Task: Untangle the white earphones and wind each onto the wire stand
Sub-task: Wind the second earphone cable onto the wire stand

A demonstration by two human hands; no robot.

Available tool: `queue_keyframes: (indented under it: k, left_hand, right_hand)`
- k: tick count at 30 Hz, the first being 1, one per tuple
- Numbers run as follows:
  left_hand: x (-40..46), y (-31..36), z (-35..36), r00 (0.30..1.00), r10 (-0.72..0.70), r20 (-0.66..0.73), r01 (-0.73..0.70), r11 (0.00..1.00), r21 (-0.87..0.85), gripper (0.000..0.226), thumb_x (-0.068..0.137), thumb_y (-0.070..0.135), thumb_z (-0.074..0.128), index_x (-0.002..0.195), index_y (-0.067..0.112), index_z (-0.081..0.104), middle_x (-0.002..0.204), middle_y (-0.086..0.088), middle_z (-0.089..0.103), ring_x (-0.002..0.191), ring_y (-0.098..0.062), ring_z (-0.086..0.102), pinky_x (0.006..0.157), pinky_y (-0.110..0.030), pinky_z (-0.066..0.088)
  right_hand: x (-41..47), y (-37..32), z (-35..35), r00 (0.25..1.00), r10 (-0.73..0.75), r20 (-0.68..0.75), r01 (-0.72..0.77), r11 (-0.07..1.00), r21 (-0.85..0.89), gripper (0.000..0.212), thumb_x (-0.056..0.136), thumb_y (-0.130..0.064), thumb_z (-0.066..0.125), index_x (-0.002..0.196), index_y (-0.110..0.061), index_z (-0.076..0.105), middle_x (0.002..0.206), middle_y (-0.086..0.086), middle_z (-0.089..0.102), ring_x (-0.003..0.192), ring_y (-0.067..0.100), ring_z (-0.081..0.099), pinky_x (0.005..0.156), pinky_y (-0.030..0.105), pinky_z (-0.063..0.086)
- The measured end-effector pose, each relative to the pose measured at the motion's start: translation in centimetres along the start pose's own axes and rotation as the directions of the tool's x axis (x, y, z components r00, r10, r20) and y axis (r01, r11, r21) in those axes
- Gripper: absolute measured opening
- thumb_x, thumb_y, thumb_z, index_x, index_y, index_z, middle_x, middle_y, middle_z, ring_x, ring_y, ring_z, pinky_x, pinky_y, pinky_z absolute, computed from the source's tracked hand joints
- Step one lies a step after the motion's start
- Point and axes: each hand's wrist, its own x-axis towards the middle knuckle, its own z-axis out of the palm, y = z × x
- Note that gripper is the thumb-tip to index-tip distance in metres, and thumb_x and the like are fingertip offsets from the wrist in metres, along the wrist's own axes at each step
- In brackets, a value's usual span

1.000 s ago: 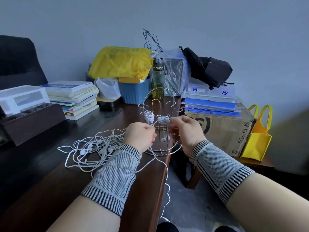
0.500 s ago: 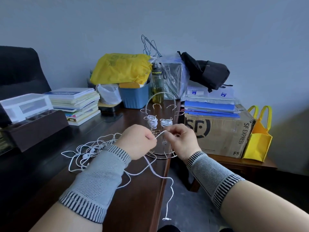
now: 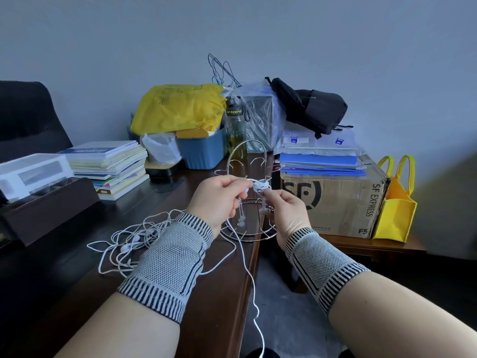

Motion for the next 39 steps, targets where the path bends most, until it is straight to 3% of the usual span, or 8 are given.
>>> queue_keyframes:
  k: [7, 9, 14, 18, 25, 29, 33, 39]
  left_hand:
    - [0.6, -0.4, 0.5, 0.994, 0.008, -0.105, -0.008, 1.0, -0.004, 0.017, 0.088, 0.02, 0.068, 0.072, 0.017, 0.072, 0.055, 0.01, 0.058, 0.047, -0.009, 0.039, 0.047, -0.025, 0.032]
    - [1.1, -0.4, 0.5, 0.975, 0.038, -0.218, -0.01, 0.992, 0.126, 0.023, 0.088, 0.023, 0.065, 0.067, 0.018, 0.072, 0.055, 0.009, 0.065, 0.047, -0.011, 0.043, 0.047, -0.023, 0.035]
    - [1.9, -0.7, 0.0, 0.945, 0.191, -0.267, 0.034, 0.753, 0.658, 0.042, 0.093, 0.032, 0.048, 0.065, 0.014, 0.073, 0.064, 0.001, 0.071, 0.062, -0.017, 0.063, 0.063, -0.029, 0.055]
    - [2.3, -1.4, -0.1, 0.959, 0.162, -0.234, 0.081, 0.631, 0.772, 0.044, 0.094, 0.038, 0.04, 0.073, 0.015, 0.072, 0.069, -0.002, 0.072, 0.07, -0.021, 0.069, 0.07, -0.037, 0.059]
    - [0.2, -2.3, -0.1, 0.983, 0.166, -0.079, -0.005, 0.452, 0.892, 0.042, 0.094, 0.025, 0.04, 0.055, 0.012, 0.044, 0.057, -0.002, 0.046, 0.059, -0.02, 0.046, 0.053, -0.03, 0.032]
    - [-0.2, -3.0, -0.3, 0.984, 0.178, -0.004, -0.077, 0.448, 0.891, 0.042, 0.095, 0.025, 0.042, 0.054, 0.013, 0.04, 0.056, -0.002, 0.042, 0.06, -0.021, 0.044, 0.054, -0.031, 0.03]
    - [-0.4, -3.4, -0.3, 0.975, 0.206, 0.081, -0.149, 0.346, 0.926, 0.039, 0.099, 0.031, 0.042, 0.062, 0.017, 0.042, 0.074, 0.003, 0.046, 0.082, -0.021, 0.049, 0.069, -0.031, 0.037]
    - [-0.5, -3.7, 0.1, 0.981, 0.114, 0.155, -0.178, 0.224, 0.958, 0.013, 0.096, 0.018, 0.043, 0.106, 0.022, 0.05, 0.118, -0.004, 0.05, 0.116, -0.027, 0.046, 0.096, -0.041, 0.044]
  right_hand:
    - [-0.6, -0.3, 1.5, 0.987, 0.146, 0.063, -0.151, 0.984, 0.091, 0.018, 0.092, -0.016, 0.062, 0.076, -0.009, 0.063, 0.064, 0.005, 0.059, 0.056, 0.016, 0.052, 0.057, 0.031, 0.045]
    - [-0.5, -0.5, 2.0, 0.98, 0.188, 0.061, -0.193, 0.976, 0.097, 0.018, 0.092, -0.017, 0.063, 0.076, -0.009, 0.064, 0.062, 0.004, 0.061, 0.058, 0.017, 0.054, 0.059, 0.034, 0.048]
    - [0.1, -1.1, 2.6, 0.974, 0.228, 0.009, -0.227, 0.973, -0.036, 0.022, 0.09, -0.024, 0.064, 0.074, -0.008, 0.064, 0.067, 0.011, 0.061, 0.057, 0.024, 0.054, 0.073, 0.049, 0.055]
    - [0.3, -1.6, 2.8, 0.971, 0.235, -0.043, -0.237, 0.969, -0.073, 0.026, 0.09, -0.022, 0.062, 0.069, -0.007, 0.059, 0.063, 0.009, 0.057, 0.054, 0.022, 0.051, 0.052, 0.033, 0.049]
    - [0.4, -2.0, 3.0, 0.974, 0.208, -0.093, -0.219, 0.966, -0.137, 0.029, 0.089, -0.023, 0.062, 0.066, -0.007, 0.057, 0.069, 0.011, 0.059, 0.066, 0.026, 0.056, 0.067, 0.037, 0.05]
    - [0.3, -1.7, 2.3, 0.993, 0.107, -0.054, -0.116, 0.972, -0.206, 0.025, 0.09, -0.022, 0.061, 0.071, -0.005, 0.057, 0.066, 0.012, 0.056, 0.053, 0.026, 0.054, 0.051, 0.04, 0.056]
    - [-0.7, -0.6, 1.1, 0.989, -0.107, 0.098, 0.133, 0.941, -0.312, 0.014, 0.088, -0.005, 0.06, 0.077, -0.013, 0.055, 0.072, 0.007, 0.059, 0.051, 0.015, 0.055, 0.054, 0.035, 0.055]
    - [-2.1, 0.5, 0.5, 0.85, -0.335, 0.408, 0.518, 0.677, -0.524, 0.04, 0.086, 0.007, 0.054, 0.104, -0.026, 0.065, 0.119, 0.002, 0.047, 0.099, 0.003, 0.056, 0.089, 0.012, 0.047]
